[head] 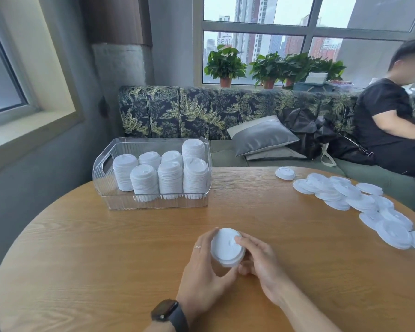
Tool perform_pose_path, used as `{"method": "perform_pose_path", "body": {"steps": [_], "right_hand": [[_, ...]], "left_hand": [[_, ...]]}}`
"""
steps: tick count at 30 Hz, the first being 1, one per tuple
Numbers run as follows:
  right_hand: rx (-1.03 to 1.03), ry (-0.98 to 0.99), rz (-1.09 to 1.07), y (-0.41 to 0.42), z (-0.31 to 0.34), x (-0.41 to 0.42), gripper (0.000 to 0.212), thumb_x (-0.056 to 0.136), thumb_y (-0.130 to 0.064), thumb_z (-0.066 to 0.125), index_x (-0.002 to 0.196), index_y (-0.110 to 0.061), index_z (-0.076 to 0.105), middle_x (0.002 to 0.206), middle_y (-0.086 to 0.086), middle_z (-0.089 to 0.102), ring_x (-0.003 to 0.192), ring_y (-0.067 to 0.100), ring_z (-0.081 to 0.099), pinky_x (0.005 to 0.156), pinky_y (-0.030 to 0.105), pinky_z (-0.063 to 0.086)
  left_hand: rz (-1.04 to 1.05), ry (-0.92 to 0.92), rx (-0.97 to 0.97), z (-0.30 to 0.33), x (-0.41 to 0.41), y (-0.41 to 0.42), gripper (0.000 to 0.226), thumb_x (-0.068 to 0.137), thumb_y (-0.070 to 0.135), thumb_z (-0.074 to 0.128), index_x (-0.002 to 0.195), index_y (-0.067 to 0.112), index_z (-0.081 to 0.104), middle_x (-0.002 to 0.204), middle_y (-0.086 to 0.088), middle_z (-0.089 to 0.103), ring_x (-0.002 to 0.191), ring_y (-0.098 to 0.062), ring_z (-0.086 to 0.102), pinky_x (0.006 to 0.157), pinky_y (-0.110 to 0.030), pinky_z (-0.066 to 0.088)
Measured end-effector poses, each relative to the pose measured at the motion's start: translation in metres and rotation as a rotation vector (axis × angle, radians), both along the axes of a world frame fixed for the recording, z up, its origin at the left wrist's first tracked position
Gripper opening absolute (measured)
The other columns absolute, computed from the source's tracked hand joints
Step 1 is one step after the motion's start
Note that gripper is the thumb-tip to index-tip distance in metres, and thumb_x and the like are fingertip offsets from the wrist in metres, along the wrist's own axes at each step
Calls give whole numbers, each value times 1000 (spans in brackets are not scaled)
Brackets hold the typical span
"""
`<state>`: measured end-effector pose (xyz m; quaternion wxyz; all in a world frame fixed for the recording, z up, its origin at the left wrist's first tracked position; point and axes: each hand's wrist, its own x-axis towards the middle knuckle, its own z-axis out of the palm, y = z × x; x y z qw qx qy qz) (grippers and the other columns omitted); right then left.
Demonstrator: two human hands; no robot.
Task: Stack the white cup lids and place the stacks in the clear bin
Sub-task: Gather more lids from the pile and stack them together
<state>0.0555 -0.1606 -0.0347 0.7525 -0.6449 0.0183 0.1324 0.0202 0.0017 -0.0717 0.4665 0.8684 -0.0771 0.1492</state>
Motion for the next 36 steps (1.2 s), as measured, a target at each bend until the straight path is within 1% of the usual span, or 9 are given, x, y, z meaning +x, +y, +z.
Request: {"method": "perform_pose_path", "body": {"steps": [2, 4, 8, 13, 17, 22, 27, 31, 36], "right_hand": [[-23, -1, 14, 12, 0, 4, 22, 97, -28, 66, 112, -19, 80, 73, 6, 67, 53, 21, 59, 50, 29, 38], [-36, -3, 48, 25, 0, 6, 24, 98, -29, 65, 114, -18, 78, 75, 7, 68, 55, 22, 61, 50, 29, 35], [-20, 3, 101, 53, 3, 9, 23, 98, -28, 66, 114, -16, 77, 78, 10, 71, 61, 22, 65, 50, 26, 43], [21, 32, 172, 85, 6, 12, 24, 97, -24, 69, 117, -15, 75, 89, 10, 75, 73, 18, 69, 62, 28, 53], [43, 60, 186, 110, 4, 16, 25, 93, -23, 73, 116, -13, 76, 88, 7, 75, 75, 16, 69, 67, 29, 55], [43, 62, 229, 140, 1, 21, 29, 90, -25, 77, 117, -12, 75, 88, 8, 72, 76, 16, 67, 69, 30, 55], [11, 43, 269, 167, 1, 26, 32, 89, -22, 79, 118, -13, 72, 91, 8, 77, 78, 18, 68, 67, 30, 57], [10, 37, 272, 187, 2, 30, 33, 88, -21, 80, 118, -13, 71, 90, 7, 77, 78, 17, 67, 64, 29, 56], [95, 40, 284, 204, 9, 38, 25, 89, -25, 77, 110, -12, 76, 94, 11, 77, 81, 19, 71, 68, 32, 56]], "left_hand": [[-10, -6, 48, 2, -1, 16, 84, 78, 70, 72, 147, 47, 29, 145, 32, 38, 135, 10, 42, 104, -11, 41], [4, -17, 84, 2, -2, 32, 77, 80, 72, 70, 141, 53, 28, 142, 36, 39, 130, 11, 46, 101, -10, 42], [64, -20, 96, 0, -1, 63, 73, 78, 76, 69, 136, 60, 26, 140, 45, 34, 127, 13, 47, 97, -7, 42], [152, -13, 64, -2, 1, 96, 76, 78, 74, 70, 139, 56, 28, 140, 43, 37, 127, 12, 48, 100, -14, 46], [197, 7, 40, -2, 2, 116, 78, 75, 75, 68, 140, 55, 30, 141, 42, 39, 128, 14, 47, 97, -6, 41], [237, 36, 28, -2, 7, 143, 87, 77, 66, 78, 149, 41, 36, 145, 31, 44, 132, 15, 42, 98, 2, 32], [241, 65, 201, 10, 8, 176, 89, 75, 73, 73, 149, 43, 33, 141, 34, 38, 127, 12, 44, 89, -1, 37], [236, 94, 373, 28, 15, 196, 93, 75, 75, 72, 149, 35, 33, 142, 20, 45, 119, -2, 52, 91, -15, 43], [214, 114, 516, 57, 32, 216, 94, 72, 70, 78, 146, 34, 33, 137, 11, 52, 117, -11, 55, 86, -21, 42]]}}
